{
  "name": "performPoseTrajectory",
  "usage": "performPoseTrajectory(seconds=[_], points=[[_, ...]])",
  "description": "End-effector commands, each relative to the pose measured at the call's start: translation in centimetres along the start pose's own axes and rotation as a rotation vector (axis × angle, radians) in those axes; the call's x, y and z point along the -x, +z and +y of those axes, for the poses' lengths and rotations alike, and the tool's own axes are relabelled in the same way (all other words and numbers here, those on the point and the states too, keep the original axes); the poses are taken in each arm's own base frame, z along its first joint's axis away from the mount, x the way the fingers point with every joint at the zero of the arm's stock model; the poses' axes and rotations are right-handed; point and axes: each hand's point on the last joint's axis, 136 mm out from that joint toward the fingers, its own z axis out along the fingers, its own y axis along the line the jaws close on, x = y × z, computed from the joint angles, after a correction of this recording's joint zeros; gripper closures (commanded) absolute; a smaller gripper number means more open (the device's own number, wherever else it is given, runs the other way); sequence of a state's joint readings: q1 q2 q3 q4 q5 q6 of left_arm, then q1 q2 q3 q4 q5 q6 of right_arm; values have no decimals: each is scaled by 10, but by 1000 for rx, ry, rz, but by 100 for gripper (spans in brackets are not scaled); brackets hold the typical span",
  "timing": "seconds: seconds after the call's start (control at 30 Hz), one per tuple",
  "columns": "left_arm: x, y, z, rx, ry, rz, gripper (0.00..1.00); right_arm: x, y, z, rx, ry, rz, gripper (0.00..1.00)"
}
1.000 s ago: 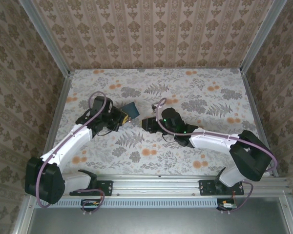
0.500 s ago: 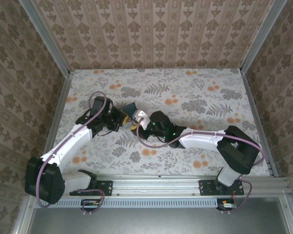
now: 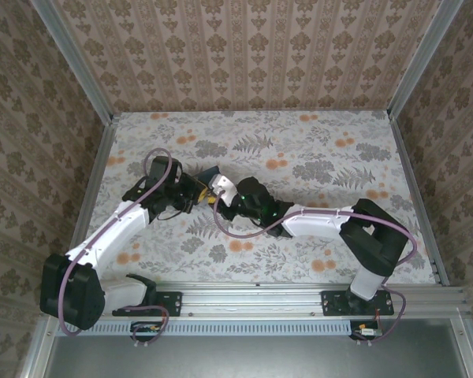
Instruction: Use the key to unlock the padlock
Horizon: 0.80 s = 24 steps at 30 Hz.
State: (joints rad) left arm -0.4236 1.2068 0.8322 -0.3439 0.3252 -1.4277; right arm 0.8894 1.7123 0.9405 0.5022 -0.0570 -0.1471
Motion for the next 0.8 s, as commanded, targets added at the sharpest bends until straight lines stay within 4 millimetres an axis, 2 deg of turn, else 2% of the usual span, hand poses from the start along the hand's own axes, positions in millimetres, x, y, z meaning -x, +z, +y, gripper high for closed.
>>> performPoseTrajectory(seconds=[0.0,0.23,0.37,0.47,0.6,0.77], points=[[-3,-5,-7,-40,16,10,100,16,6,-3,-15,-24,-44,78],[-4,-4,-6,-46,14,17,100,16,6,2,20,10,-43,94],[-4,-4,-8,-62,10,19,100,15,4,1,31,107,-39,98],[-4,-3,-8,-70,4,13,100,19,2,0,38,248,-55,100],[-3,-2,-7,-77,-6,6,100,30,2,-3,43,550,-98,100],[-4,-3,-12,-98,-2,8,100,33,7,-8,72,923,-167,100]])
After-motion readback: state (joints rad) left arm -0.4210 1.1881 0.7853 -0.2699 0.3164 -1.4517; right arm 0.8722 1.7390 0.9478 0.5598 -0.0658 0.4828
